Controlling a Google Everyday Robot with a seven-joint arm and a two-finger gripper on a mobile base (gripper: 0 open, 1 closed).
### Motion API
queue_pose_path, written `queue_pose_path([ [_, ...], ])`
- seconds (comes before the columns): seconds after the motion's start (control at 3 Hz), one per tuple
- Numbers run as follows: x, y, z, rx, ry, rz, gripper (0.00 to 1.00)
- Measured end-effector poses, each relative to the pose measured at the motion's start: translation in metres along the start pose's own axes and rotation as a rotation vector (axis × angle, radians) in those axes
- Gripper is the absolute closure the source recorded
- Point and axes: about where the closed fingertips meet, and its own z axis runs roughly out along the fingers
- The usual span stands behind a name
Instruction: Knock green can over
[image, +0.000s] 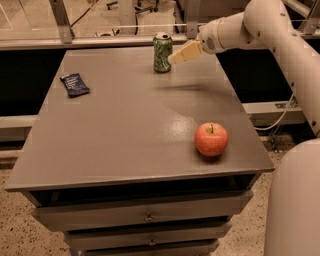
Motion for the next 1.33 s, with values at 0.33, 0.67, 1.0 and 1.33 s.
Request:
queue_pose_path([
  [0.33, -0.010, 0.009, 0.025, -0.044, -0.082, 0.046, 0.00],
  [0.67, -0.016, 0.022, 0.049, -0.095, -0.126, 0.051, 0.00],
  [1.0, -0.019, 0.033, 0.066, -0.134, -0.161, 0.044, 0.14],
  [1.33, -0.019, 0.038, 0.073, -0.150, -0.188, 0.042, 0.37],
])
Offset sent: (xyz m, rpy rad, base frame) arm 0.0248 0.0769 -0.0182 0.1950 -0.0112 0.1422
